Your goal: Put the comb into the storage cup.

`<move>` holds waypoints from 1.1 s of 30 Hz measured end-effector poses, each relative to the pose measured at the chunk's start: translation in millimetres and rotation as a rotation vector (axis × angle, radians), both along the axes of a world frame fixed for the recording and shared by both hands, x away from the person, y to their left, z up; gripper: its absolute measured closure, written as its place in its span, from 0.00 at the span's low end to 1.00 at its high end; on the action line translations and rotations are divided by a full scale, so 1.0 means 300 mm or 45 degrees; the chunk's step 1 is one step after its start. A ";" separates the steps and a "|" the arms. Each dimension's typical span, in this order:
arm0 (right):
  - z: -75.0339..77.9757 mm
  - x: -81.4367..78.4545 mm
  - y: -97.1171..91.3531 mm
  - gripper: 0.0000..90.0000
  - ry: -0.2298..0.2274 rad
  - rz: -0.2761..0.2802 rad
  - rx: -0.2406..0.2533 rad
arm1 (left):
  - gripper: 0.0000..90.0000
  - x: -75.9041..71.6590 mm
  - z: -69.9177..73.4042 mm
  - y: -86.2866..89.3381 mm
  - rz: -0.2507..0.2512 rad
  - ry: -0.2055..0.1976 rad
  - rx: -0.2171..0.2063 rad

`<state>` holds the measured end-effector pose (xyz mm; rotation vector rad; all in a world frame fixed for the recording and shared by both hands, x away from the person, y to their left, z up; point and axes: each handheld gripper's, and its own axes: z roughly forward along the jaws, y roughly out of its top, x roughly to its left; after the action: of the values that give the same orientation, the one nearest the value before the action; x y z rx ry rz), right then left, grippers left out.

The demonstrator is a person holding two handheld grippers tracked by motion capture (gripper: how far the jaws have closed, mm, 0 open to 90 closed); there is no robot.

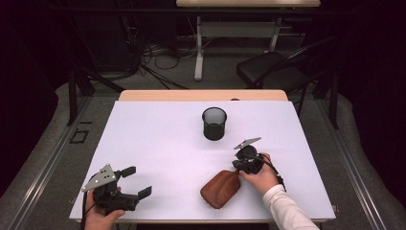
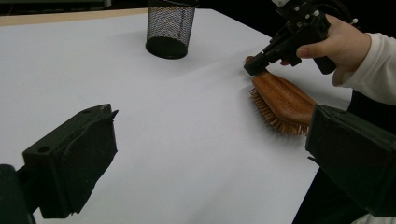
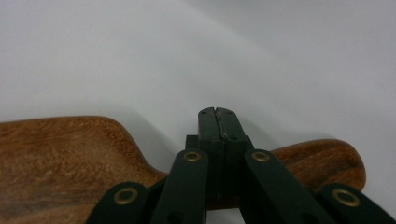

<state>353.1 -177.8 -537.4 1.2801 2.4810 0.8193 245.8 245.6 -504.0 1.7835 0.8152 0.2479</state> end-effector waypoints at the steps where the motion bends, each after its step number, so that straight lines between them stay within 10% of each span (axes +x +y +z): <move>1: -0.001 -0.004 -0.008 1.00 -0.002 -0.003 0.001 | 0.02 0.000 0.000 0.000 -0.002 0.001 -0.001; 33: -0.006 -0.207 -0.123 1.00 0.037 -0.028 0.119 | 0.02 -0.002 -0.001 -0.007 -0.008 0.001 0.000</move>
<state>291.0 -214.8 -539.3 1.3567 2.4736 0.9274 245.4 243.5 -504.2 1.7862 0.8099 0.2436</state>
